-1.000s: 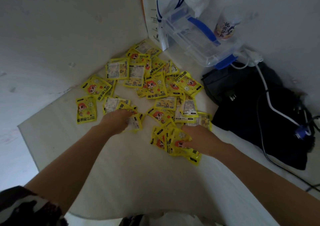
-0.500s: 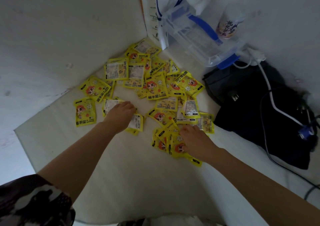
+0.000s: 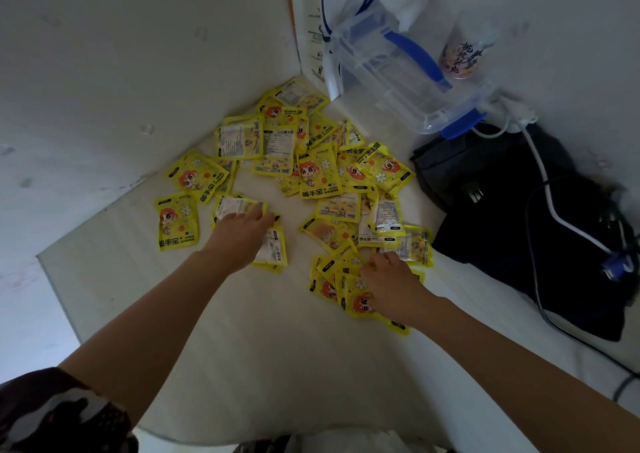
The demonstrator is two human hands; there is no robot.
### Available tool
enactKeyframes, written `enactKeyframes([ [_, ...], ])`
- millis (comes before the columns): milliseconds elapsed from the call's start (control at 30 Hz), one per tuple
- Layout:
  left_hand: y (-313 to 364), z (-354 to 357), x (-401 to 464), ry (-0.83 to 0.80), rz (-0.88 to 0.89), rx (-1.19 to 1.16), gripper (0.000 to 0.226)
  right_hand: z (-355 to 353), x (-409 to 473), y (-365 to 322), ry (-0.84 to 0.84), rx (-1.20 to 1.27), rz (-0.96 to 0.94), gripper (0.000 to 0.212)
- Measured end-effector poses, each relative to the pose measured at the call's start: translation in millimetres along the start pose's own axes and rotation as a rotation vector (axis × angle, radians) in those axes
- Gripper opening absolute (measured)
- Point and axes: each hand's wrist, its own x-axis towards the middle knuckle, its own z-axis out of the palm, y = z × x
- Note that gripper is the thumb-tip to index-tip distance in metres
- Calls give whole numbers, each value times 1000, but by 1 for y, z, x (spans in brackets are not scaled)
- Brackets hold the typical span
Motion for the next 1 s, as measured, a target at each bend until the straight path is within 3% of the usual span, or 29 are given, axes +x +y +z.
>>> enactKeyframes([
  [167,0,-1,-11,5,-23,-55,42,-4,-5,-6,36,-33,-14,41],
  [267,0,-2,-18,-37,-36,-30,32,-5,-11,-8,76,-25,-41,43],
  [533,5,3,-41,-135,-143,-185,36,3,-23,-12,63,119,-48,76],
  [600,8,2,-46,-174,-179,-216,38,2,-28,-12,10,274,-24,81],
  [667,13,-3,-49,-195,-171,-231,39,-1,-34,-8,-31,427,30,75],
  [800,27,-22,-49,-193,-92,-261,35,-3,-47,10,-62,501,85,52],
  [900,44,-36,-40,-194,3,-294,38,-7,-59,25,-38,625,183,53],
  [1000,68,-43,-27,-244,58,-339,56,-5,-68,41,1,754,332,56],
])
